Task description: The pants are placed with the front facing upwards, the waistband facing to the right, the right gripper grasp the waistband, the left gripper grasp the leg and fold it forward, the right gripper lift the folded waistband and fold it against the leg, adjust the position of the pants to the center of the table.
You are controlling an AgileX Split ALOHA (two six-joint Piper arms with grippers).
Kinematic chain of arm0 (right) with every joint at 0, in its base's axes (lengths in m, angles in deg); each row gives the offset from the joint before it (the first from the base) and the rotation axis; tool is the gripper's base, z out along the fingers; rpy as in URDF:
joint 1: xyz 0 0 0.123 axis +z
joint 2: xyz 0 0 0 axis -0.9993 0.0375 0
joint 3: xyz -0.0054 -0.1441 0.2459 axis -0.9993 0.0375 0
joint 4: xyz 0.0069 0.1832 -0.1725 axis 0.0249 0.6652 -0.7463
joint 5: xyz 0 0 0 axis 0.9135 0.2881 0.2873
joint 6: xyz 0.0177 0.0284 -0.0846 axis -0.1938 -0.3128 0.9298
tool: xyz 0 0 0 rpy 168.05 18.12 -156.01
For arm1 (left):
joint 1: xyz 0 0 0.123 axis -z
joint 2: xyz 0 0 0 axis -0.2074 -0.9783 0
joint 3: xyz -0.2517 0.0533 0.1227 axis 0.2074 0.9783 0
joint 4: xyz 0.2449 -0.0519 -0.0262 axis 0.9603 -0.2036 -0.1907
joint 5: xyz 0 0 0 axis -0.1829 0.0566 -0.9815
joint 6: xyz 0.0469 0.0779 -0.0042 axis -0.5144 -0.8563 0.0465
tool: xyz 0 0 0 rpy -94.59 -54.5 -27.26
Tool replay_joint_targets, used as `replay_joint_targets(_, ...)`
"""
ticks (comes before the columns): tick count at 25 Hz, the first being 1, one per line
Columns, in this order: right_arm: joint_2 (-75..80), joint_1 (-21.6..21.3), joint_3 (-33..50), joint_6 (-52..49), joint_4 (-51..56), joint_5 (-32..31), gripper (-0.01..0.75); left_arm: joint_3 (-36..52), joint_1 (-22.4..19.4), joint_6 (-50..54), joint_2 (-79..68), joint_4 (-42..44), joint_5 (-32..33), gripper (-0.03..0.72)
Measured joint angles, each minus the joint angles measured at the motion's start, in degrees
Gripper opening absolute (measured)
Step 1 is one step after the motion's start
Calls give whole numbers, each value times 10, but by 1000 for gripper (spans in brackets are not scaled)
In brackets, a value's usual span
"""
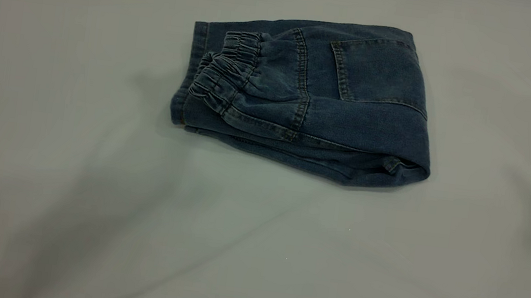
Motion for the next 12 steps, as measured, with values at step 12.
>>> replay_joint_targets(12, -280, 0, 240, 17, 13, -1, 570, 247, 0, 0, 262, -68, -1, 475)
